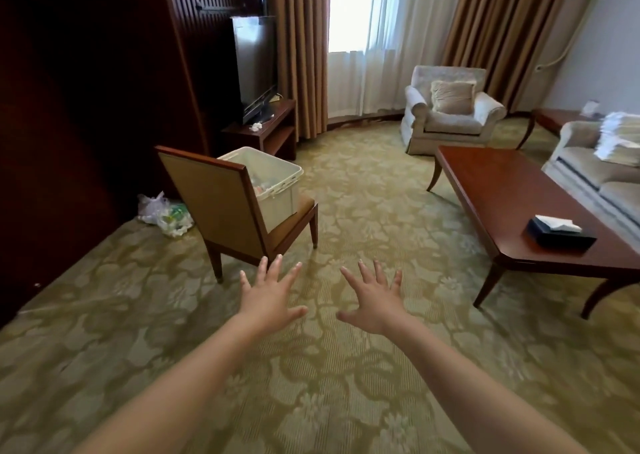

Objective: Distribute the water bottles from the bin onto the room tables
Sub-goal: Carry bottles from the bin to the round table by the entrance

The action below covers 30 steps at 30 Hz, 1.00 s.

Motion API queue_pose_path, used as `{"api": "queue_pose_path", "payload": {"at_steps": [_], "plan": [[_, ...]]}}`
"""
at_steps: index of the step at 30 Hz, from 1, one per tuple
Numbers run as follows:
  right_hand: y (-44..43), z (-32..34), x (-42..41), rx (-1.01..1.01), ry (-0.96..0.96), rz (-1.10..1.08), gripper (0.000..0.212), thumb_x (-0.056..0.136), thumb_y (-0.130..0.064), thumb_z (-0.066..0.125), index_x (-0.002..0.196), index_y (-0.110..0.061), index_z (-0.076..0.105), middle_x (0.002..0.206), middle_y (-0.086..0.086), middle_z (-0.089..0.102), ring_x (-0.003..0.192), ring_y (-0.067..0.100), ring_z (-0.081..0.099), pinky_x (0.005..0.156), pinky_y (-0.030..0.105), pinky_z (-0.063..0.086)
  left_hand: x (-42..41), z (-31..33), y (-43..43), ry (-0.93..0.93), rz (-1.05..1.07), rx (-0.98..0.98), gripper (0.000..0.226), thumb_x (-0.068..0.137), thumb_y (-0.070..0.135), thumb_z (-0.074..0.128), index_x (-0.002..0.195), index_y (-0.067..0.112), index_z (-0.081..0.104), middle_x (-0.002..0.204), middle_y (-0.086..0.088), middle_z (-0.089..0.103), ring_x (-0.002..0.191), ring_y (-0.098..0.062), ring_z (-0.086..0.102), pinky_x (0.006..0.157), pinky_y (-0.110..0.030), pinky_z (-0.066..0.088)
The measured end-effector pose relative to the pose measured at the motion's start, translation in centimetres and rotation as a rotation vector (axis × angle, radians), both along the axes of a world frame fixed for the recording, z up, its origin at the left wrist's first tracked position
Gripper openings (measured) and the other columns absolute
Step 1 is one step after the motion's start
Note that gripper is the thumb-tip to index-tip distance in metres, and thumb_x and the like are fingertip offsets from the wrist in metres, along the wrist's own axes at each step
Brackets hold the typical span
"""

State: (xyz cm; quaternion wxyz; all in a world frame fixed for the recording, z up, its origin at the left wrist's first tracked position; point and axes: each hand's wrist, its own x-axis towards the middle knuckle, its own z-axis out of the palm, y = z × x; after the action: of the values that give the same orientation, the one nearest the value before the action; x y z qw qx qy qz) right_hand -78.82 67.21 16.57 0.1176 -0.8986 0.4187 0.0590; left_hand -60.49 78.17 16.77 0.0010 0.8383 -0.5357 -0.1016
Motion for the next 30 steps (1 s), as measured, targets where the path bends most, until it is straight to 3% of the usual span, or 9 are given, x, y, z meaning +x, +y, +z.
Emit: {"api": "queue_pose_path", "payload": {"at_steps": [9,20,30], "plan": [[-17.2,-0.8,7.7,0.027,-0.013,0.008,0.093,0.088,-0.062,0.055,0.157,-0.040,-0.003,0.166,0.005,-0.015,0.148,0.033,-0.029,0.110,0.066,-0.022,7.5,-1.0,-16.6,-0.015,-0.019,0.042,0.090,0.086,0.071,0.047,0.153,0.044,-0.007,0.164,0.002,-0.018,0.150,-0.025,-0.020,0.115,-0.064,-0.007],[-43.6,0.3,20.7,0.007,-0.024,0.262,0.092,0.088,-0.056,0.059,0.158,-0.038,0.002,0.167,0.006,-0.011,0.149,0.034,-0.027,0.111,0.066,-0.021,16.9,-1.1,-39.3,0.017,0.244,0.011,0.089,0.086,0.071,0.048,0.153,0.045,-0.005,0.163,0.001,-0.018,0.149,-0.026,-0.020,0.115,-0.063,-0.005],[-56.7,-0.9,34.0,0.010,0.024,0.494,0.091,0.087,-0.055,0.058,0.157,-0.039,0.002,0.167,0.006,-0.008,0.149,0.034,-0.026,0.111,0.068,-0.019,26.3,-3.4,-48.9,0.104,0.460,0.032,0.089,0.088,0.068,0.049,0.154,0.042,-0.005,0.164,0.001,-0.017,0.149,-0.026,-0.019,0.117,-0.064,-0.003]]}}
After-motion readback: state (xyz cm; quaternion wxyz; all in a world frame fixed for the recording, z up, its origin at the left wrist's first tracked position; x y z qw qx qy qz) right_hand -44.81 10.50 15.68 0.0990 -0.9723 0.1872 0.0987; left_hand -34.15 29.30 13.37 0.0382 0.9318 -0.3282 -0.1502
